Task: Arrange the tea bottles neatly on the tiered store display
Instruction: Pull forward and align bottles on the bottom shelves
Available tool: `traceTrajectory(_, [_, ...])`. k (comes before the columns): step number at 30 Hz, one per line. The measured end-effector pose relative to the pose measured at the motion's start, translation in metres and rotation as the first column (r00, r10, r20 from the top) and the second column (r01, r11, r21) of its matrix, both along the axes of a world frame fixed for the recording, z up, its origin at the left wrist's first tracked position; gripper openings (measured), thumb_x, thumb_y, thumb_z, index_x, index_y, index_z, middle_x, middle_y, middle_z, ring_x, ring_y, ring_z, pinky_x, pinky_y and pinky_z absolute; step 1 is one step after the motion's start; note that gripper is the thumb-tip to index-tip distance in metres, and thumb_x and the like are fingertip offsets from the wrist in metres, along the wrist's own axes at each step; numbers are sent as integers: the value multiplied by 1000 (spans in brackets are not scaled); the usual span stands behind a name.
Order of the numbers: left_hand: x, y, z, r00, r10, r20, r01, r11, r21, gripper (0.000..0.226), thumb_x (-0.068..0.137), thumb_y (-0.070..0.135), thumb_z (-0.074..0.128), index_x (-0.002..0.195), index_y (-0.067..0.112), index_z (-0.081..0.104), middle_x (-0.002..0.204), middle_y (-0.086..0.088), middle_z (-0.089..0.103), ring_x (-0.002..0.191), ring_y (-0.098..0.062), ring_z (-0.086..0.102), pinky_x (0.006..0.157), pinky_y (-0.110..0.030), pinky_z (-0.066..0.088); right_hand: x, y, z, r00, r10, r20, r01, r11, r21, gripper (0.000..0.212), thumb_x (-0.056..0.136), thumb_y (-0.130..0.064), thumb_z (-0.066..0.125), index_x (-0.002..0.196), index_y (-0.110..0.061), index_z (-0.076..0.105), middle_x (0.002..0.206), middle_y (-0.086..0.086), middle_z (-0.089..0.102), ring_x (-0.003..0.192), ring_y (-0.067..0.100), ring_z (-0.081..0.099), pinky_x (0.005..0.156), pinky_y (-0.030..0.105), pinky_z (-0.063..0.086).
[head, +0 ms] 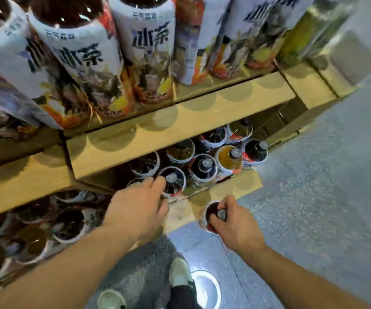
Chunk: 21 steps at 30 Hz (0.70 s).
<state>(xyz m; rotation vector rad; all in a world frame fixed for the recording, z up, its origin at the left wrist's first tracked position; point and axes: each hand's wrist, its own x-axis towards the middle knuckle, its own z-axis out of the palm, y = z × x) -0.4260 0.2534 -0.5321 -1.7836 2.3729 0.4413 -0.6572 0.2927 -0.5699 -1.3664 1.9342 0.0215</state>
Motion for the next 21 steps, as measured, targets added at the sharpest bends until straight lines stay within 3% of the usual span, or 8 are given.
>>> traceTrajectory(3, [-38, -35, -2, 983, 182, -19, -181, 983, 30, 52, 93, 51, 48, 136, 29, 30, 121, -4, 50, 106, -29, 58, 74, -42, 51, -21, -2, 1, 999, -53, 12, 53, 999, -7, 31, 88, -44, 66, 98, -28, 41, 81, -3, 64, 71, 20, 61, 62, 41, 53])
traceTrajectory(5, [-52, -60, -10, 969, 247, 8, -247, 968, 45, 61, 94, 51, 47, 145, 27, 24, 121, -9, 57, 105, -33, 60, 77, -42, 50, -34, -3, 4, 997, -79, 20, 79, 997, -14, 34, 86, -46, 68, 97, -30, 41, 82, -3, 66, 73, 21, 63, 64, 41, 54])
traceTrajectory(8, [-64, -96, -22, 949, 299, 101, -315, 919, 237, 71, 99, 51, 41, 154, 24, 7, 124, -10, 61, 103, -34, 61, 84, -42, 51, -49, -3, 4, 993, -106, 49, 107, 994, -32, 34, 85, -49, 68, 96, -32, 41, 84, -4, 66, 73, 17, 62, 65, 41, 54])
traceTrajectory(11, [-81, -119, -29, 959, 252, 130, -282, 898, 339, 62, 102, 46, 39, 153, 14, 22, 146, -12, 48, 126, -32, 50, 103, -39, 39, -60, -4, 2, 992, -108, 57, 111, 993, -38, 35, 85, -53, 67, 96, -33, 40, 87, -4, 67, 76, 17, 62, 67, 39, 54])
traceTrajectory(14, [-98, -128, -33, 961, 234, 145, -275, 845, 459, 39, 106, 33, 38, 133, 5, 46, 125, -17, 57, 113, -31, 55, 83, -33, 42, -66, -3, 2, 988, -134, 72, 135, 991, -10, 36, 84, -53, 67, 97, -34, 40, 86, -5, 65, 74, 16, 60, 66, 36, 52])
traceTrajectory(15, [-101, -130, -36, 949, 286, 134, -314, 812, 492, 36, 106, 29, 39, 133, 5, 44, 123, -19, 56, 111, -30, 55, 81, -32, 43, -67, -3, 1, 988, -133, 75, 134, 991, -10, 37, 84, -54, 67, 97, -35, 39, 87, -6, 65, 75, 17, 61, 67, 36, 52])
traceTrajectory(17, [-100, -132, -42, 916, 386, 111, -389, 781, 488, 49, 105, 26, 45, 147, 6, 30, 138, -20, 48, 122, -33, 50, 94, -37, 41, -70, -1, 1, 987, -134, 91, 136, 991, -9, 38, 82, -55, 67, 95, -37, 37, 87, -5, 66, 78, 20, 62, 71, 39, 53])
traceTrajectory(21, [-87, -123, -44, 909, 400, 113, -413, 837, 360, 57, 101, 34, 52, 148, 9, 32, 145, -18, 45, 128, -37, 47, 105, -43, 41, -74, 1, 5, 986, -132, 104, 131, 991, 14, 35, 83, -54, 65, 96, -35, 39, 92, -4, 68, 85, 22, 63, 77, 41, 53])
